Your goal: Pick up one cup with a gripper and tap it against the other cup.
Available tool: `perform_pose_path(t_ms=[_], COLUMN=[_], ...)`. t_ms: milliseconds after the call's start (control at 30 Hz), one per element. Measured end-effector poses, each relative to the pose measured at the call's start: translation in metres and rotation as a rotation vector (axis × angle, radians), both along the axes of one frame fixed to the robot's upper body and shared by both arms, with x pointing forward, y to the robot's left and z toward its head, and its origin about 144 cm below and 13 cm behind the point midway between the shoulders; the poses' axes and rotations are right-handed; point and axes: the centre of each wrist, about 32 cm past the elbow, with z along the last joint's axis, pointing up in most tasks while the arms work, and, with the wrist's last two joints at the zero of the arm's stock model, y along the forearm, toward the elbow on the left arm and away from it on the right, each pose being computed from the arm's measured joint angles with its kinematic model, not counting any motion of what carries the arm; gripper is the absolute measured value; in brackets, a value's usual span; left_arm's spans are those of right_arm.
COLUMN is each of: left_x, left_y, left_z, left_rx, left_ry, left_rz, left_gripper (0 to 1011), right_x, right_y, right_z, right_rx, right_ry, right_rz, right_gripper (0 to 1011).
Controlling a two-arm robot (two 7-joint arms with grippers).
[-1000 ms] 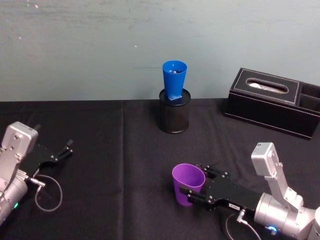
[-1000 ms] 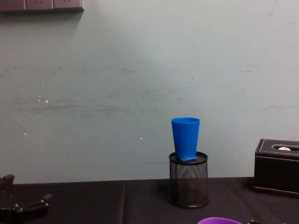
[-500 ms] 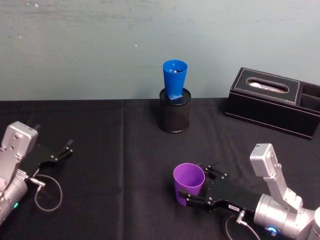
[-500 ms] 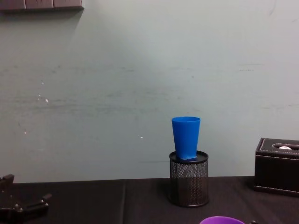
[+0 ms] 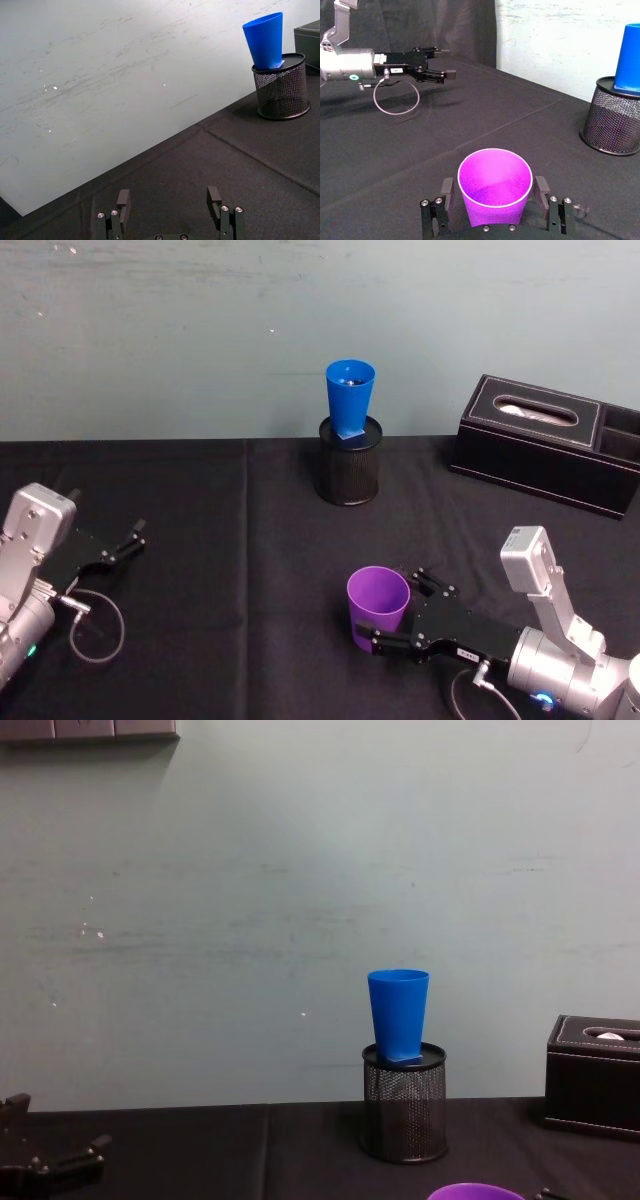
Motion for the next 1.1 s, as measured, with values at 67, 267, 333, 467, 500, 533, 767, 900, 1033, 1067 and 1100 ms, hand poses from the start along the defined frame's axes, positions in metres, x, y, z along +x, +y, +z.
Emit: perform_pose_path(t_ms=[67,267,333,467,500,533,767,900,1033,1067,1100], left_x=[0.0,0.0,0.0,0.0,0.0,0.0,0.0,0.0,0.0,0.0,0.0], left_y=[0.0,0.0,0.0,0.0,0.0,0.0,0.0,0.0,0.0,0.0,0.0], left_z=[0.0,0.0,0.0,0.0,0.0,0.0,0.0,0.0,0.0,0.0,0.0], left_rx=[0.0,0.0,0.0,0.0,0.0,0.0,0.0,0.0,0.0,0.0,0.0], left_ry=[0.0,0.0,0.0,0.0,0.0,0.0,0.0,0.0,0.0,0.0,0.0], left_rz=[0.0,0.0,0.0,0.0,0.0,0.0,0.0,0.0,0.0,0.0,0.0], left_gripper=[1000,1000,1000,1000,1000,1000,1000,1000,1000,1000,1000], right_x=[0.0,0.0,0.0,0.0,0.0,0.0,0.0,-0.0008,-0.0011,-0.0011,-0.0012], right_y=[0.0001,0.0001,0.0001,0.0001,0.0001,0.0001,-0.0002,-0.0018,-0.0036,-0.0039,-0.0043], right_z=[0.0001,0.0002,0.0002,0.0002,0.0002,0.0002,0.0006,0.002,0.0033,0.0037,0.0046], right_rx=[0.0,0.001,0.001,0.001,0.001,0.001,0.007,0.035,0.068,0.076,0.093], right_ry=[-0.001,-0.001,-0.002,-0.002,-0.002,-0.002,-0.011,-0.041,-0.065,-0.07,-0.081], right_rz=[0.0,0.0,0.0,-0.001,-0.001,-0.001,-0.001,-0.007,-0.011,-0.01,-0.007], right_gripper=[1002,1003,1003,1003,1003,1003,1003,1003,1002,1003,1003])
